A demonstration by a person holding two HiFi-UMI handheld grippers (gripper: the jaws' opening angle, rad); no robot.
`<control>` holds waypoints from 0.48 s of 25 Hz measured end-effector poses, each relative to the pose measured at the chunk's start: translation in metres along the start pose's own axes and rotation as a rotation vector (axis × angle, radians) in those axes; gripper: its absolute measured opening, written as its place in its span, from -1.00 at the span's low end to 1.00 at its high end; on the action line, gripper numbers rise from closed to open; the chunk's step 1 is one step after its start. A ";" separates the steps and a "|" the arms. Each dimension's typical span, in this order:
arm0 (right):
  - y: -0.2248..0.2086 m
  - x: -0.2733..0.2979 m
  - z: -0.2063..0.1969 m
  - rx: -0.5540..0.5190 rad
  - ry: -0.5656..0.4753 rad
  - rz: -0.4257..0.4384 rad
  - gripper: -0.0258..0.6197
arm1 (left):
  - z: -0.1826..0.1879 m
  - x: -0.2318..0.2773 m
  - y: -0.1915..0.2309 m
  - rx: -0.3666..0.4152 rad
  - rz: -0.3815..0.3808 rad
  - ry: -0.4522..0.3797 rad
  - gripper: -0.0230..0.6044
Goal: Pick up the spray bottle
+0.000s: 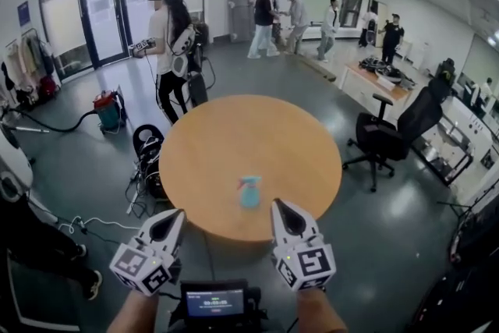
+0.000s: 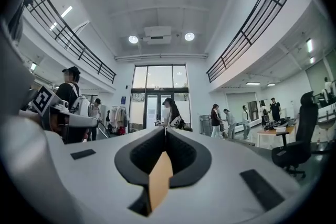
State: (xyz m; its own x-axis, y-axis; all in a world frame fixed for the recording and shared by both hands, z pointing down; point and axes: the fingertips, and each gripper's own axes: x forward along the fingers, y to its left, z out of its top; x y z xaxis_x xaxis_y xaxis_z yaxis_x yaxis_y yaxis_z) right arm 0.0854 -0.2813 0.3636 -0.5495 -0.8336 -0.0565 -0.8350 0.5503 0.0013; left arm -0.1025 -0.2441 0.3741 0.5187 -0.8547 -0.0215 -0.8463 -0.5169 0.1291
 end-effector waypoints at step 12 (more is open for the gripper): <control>-0.027 0.069 -0.012 0.009 0.045 -0.057 -0.80 | 0.000 0.062 0.067 0.021 -0.015 0.019 -0.94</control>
State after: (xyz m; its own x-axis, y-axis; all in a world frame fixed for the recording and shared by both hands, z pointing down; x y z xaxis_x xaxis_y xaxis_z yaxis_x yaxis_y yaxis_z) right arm 0.0700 -0.3545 0.3713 -0.5018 -0.8649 -0.0116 -0.8649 0.5019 -0.0101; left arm -0.1275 -0.3319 0.3811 0.5336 -0.8457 -0.0043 -0.8406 -0.5309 0.1078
